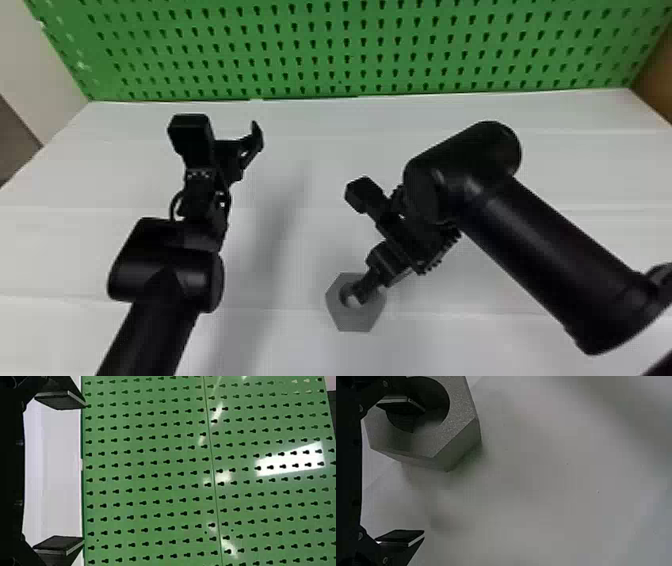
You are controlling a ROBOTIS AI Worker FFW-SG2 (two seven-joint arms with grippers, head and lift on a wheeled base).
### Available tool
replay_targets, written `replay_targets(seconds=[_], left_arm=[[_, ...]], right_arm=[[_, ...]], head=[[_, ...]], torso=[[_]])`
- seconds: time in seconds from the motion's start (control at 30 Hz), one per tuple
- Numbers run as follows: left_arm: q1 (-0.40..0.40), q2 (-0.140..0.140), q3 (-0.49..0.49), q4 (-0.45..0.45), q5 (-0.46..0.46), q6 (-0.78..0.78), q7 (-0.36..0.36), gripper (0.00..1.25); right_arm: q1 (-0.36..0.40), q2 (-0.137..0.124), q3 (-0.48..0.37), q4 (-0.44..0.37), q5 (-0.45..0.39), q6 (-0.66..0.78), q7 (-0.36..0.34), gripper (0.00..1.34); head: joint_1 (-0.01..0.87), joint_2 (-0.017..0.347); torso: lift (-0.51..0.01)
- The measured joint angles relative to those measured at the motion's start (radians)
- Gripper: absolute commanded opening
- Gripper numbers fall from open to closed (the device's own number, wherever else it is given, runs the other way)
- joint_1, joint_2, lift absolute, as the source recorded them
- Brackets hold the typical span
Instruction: Pick up the hex nut
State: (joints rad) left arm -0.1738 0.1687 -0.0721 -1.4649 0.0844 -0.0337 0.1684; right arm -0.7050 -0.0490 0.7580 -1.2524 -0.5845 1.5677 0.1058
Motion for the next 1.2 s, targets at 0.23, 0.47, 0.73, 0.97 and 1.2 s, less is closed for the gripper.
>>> replay_targets(seconds=[0.23, 0.47, 0.73, 0.97, 1.2], left_arm=[[0.0, 0.0, 0.001, 0.0, 0.001, 0.0, 0.0, 1.16], [0.0, 0.001, 0.0, 0.0, 0.001, -0.001, 0.0, 1.16], [0.003, 0.004, 0.001, 0.0, 0.001, -0.003, 0.0, 1.16], [0.005, 0.007, 0.0, 0.0, 0.003, -0.003, 0.0, 1.16], [0.009, 0.008, 0.003, 0.0, 0.004, -0.005, 0.0, 1.16]], right_arm=[[0.006, 0.002, -0.006, 0.017, 0.0, 0.0, 0.0, 0.36], [0.007, 0.002, -0.007, 0.02, 0.009, 0.0, 0.0, 0.33], [0.009, 0.001, -0.009, 0.02, 0.012, 0.0, 0.0, 0.33], [0.013, 0.0, -0.023, 0.019, 0.012, 0.0, 0.0, 0.33], [0.019, -0.004, -0.065, -0.015, 0.017, 0.0, 0.0, 0.33]], head=[[0.785, 0.149], [0.785, 0.149], [0.785, 0.149], [0.785, 0.149], [0.785, 0.149]], torso=[[-0.084], [-0.084], [-0.084], [-0.084], [-0.084]])
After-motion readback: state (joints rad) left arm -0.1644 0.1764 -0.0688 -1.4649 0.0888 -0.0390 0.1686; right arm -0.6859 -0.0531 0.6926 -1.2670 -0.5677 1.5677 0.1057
